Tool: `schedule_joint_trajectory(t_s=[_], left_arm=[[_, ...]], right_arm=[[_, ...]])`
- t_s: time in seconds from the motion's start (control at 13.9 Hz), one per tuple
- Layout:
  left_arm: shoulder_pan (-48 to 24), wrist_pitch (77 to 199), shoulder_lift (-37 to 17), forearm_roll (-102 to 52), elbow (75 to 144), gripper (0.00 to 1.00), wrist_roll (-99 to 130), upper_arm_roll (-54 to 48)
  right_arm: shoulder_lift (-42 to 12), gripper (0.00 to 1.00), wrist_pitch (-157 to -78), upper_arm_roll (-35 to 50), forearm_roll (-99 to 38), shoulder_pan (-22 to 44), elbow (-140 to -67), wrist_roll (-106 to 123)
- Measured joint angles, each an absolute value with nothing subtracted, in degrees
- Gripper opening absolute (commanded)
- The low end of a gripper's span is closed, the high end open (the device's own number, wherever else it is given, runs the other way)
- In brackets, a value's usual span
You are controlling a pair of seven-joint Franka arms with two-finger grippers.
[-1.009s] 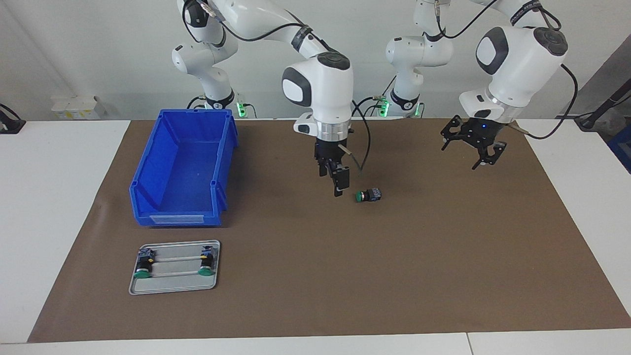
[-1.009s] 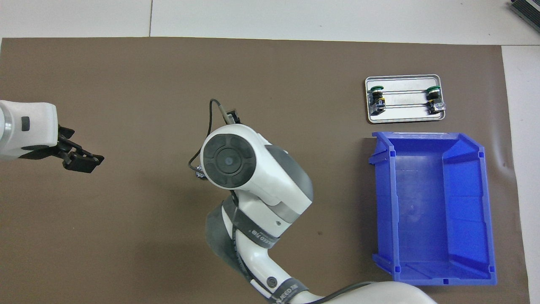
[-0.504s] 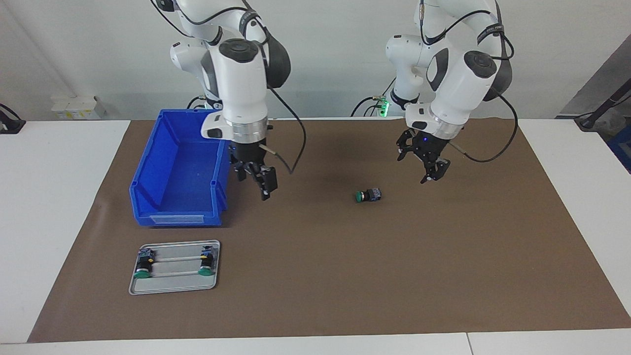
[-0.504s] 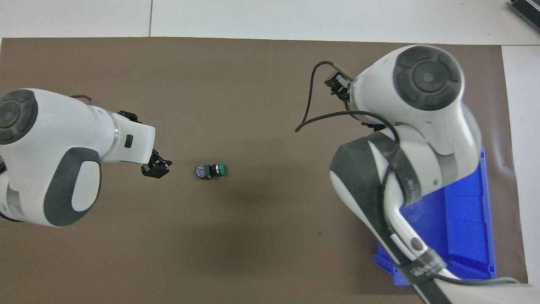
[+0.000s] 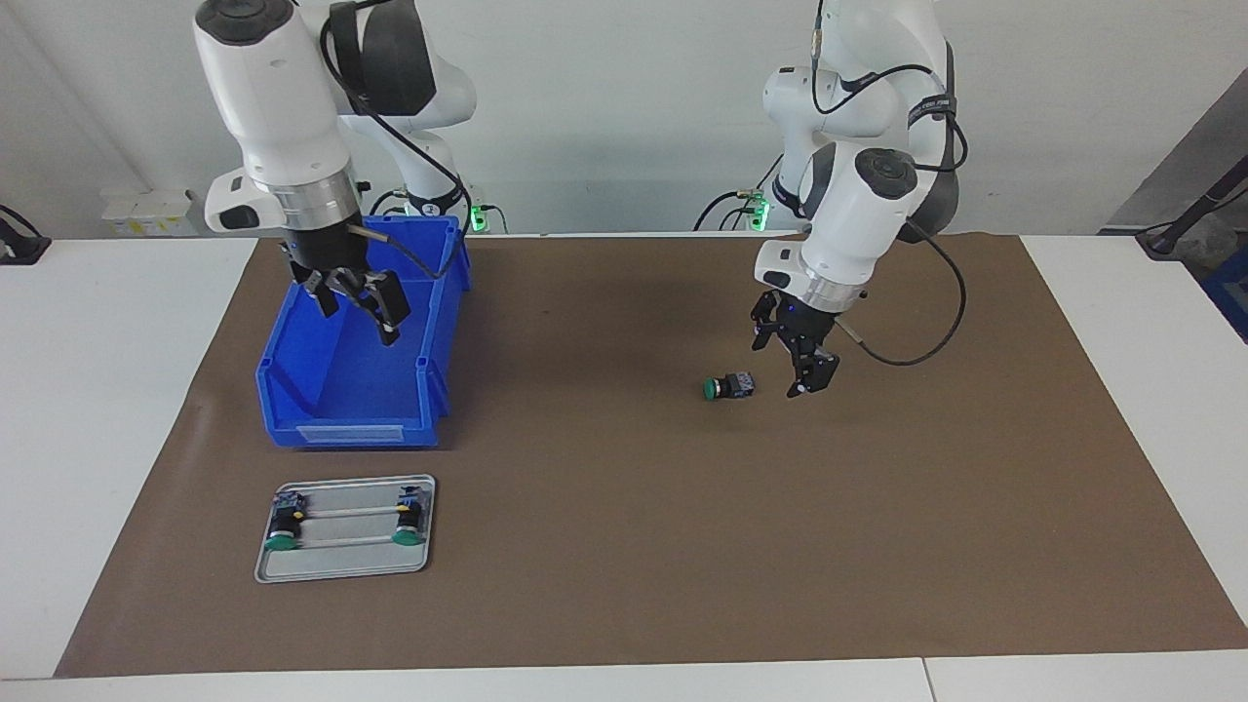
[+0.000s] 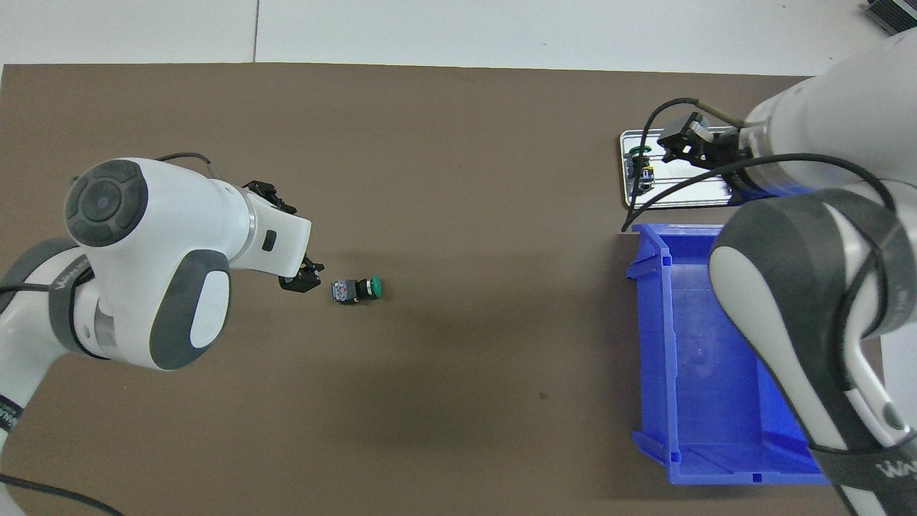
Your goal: Place and press button with both arms
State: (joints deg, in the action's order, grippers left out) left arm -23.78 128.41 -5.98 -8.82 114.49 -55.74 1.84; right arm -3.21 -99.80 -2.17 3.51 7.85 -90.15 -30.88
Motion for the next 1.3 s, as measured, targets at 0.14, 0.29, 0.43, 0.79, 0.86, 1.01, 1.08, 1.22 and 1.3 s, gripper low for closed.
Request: schedule_joint_trajectory(t_s=[0.14, 0.29, 0.43, 0.79, 0.86, 1.01, 1.08, 1.22, 1.3], left_arm=[[-25.78, 131.59, -7.87, -8.82, 115.82, 1.0, -55.93, 1.81], [-27.29, 134.02, -10.03, -8.82, 116.99, 1.0, -55.93, 1.78], [-27.59, 134.33, -11.04, -8.82, 117.63, 1.0, -55.94, 1.8], [-27.58, 134.37, -11.11, -8.82, 120.67, 1.0, -56.09, 2.0], [-27.58, 134.69, -11.11, -8.82, 121.18, 1.0, -56.09, 2.01], [-27.58, 135.45, -11.12, -8.92, 121.81, 1.0, -56.08, 2.02], [-27.58, 135.51, -11.18, -9.12, 122.0, 1.0, -56.07, 2.02], [-27.6, 136.02, -11.39, -9.56, 122.18, 1.0, -56.07, 2.0], [-27.75, 136.49, -11.58, -10.19, 122.27, 1.0, -56.07, 1.96]], right_arm=[[-1.5, 1.0, -97.66, -2.19, 3.48, 5.01, -90.14, -22.56], [0.25, 1.0, -96.0, -2.24, 3.46, 2.11, -90.11, -18.53], [2.35, 1.0, -94.25, -2.35, 3.45, 0.4, -89.98, -17.43], [3.9, 1.0, -85.95, -2.62, 3.44, 0.32, -88.06, -9.95], [3.77, 1.0, -85.72, -2.58, 3.44, 0.65, -88.38, -9.56], [3.55, 1.0, -85.69, -2.51, 3.43, 1.34, -89.1, -9.43], [3.5, 1.0, -85.67, -2.45, 3.43, 1.45, -89.33, -9.14], [3.49, 1.0, -85.13, -2.44, 3.43, 1.43, -89.45, -6.82], [3.46, 1.0, -84.45, -2.44, 3.43, 1.43, -89.45, -6.07]])
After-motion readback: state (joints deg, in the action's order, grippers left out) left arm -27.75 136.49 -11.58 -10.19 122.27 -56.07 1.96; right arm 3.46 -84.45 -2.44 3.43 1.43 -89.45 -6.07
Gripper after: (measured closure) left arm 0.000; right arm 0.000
